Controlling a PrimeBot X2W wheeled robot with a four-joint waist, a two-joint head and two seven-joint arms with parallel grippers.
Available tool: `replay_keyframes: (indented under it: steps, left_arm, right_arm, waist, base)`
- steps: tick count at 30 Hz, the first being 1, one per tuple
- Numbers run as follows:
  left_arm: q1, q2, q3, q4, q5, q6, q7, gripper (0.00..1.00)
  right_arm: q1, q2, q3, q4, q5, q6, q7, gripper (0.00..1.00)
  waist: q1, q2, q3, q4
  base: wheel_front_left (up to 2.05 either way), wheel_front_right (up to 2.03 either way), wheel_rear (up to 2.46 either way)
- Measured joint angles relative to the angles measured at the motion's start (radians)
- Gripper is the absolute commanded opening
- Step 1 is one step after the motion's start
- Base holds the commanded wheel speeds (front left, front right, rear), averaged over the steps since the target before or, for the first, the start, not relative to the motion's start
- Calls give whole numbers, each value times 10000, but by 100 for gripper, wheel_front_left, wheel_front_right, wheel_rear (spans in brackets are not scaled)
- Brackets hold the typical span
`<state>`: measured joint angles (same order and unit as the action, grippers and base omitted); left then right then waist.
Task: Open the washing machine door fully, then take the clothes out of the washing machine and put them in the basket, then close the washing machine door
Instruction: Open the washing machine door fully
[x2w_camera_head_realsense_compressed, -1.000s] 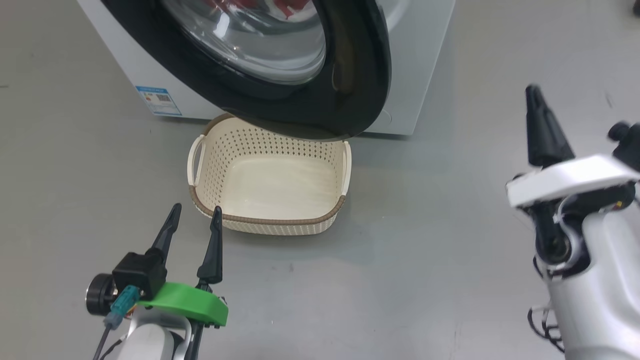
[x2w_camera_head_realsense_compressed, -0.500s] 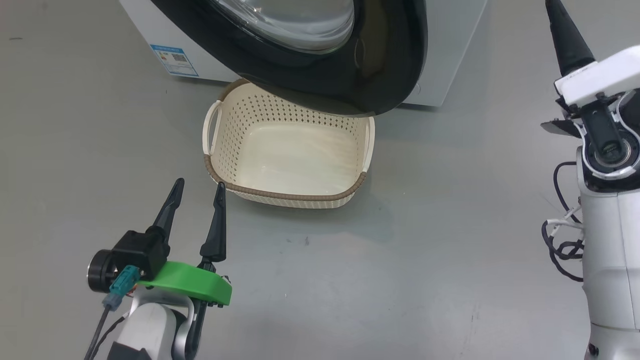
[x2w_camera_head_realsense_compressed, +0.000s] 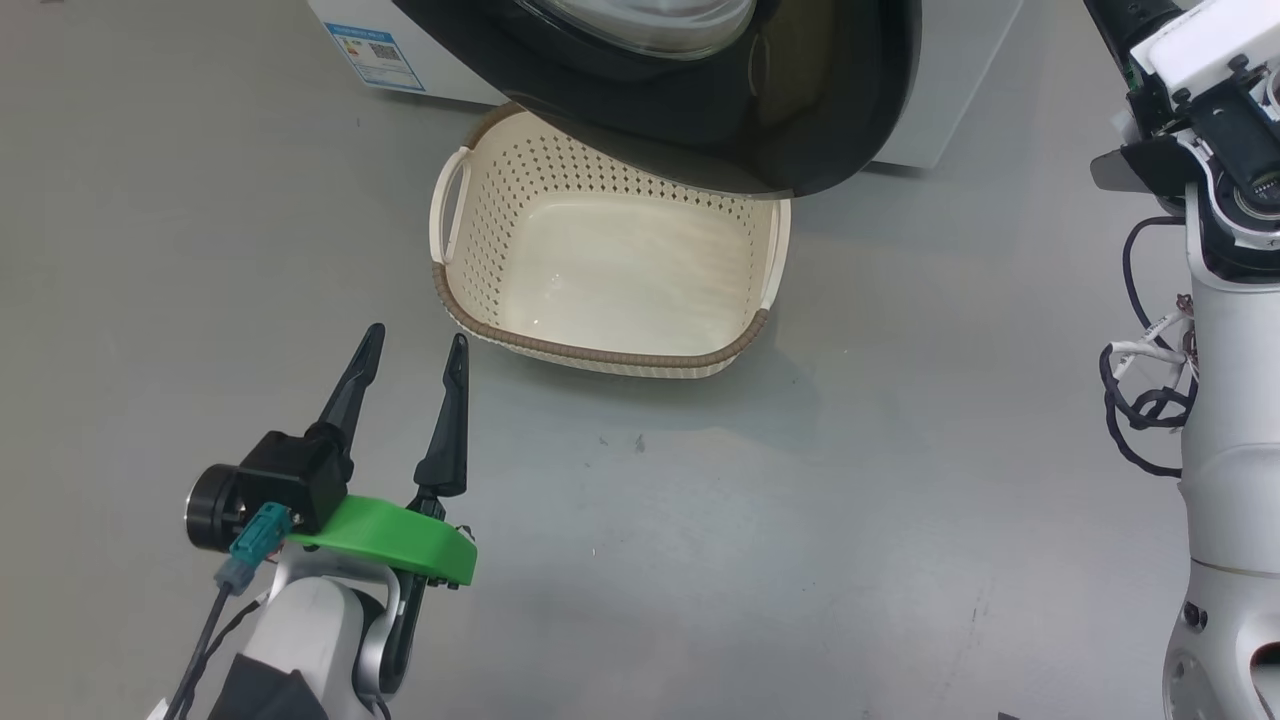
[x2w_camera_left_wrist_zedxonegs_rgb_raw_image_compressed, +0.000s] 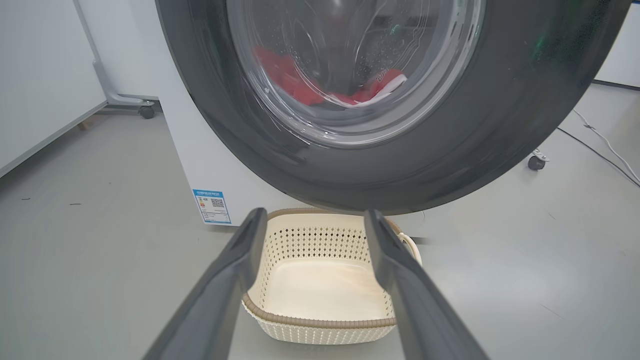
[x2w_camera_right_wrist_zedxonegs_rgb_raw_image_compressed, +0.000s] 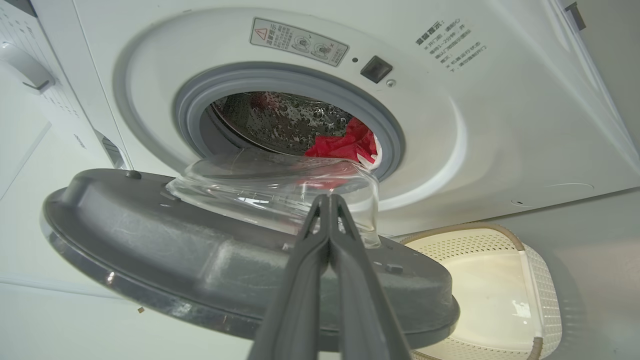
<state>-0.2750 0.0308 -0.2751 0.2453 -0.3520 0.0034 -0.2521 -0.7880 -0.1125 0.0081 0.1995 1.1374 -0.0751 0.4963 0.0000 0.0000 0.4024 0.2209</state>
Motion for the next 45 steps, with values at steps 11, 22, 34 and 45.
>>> replay_keyframes:
  steps: [11, 22, 34, 45]
  left_arm:
    - [-175, -6, -79, 56, -82, 0, 0, 100]
    - [-322, -10, -102, 100, -267, 2, 0, 100]
    - [-346, -13, -153, 146, -337, 6, 0, 100]
    - [-377, -15, -171, 169, -345, 38, 0, 100]
  right_arm:
    - [-547, 151, 54, 679, 520, -249, 773, 0]
    - [-870, 203, 161, 1244, 918, -412, 1425, 0]
    - [-1199, 284, 102, 1801, 1743, -512, 2161, 0]
    - [-1217, 330, -102, 2247, 2834, -516, 2773, 0]
  waist:
    - [0, 0, 213, 212]
    - [0, 0, 329, 348]
    - [0, 0, 407, 435]
    - [0, 0, 333, 516]
  base:
    - [0, 0, 0]
    - [0, 0, 0]
    - [0, 0, 0]
    - [0, 0, 0]
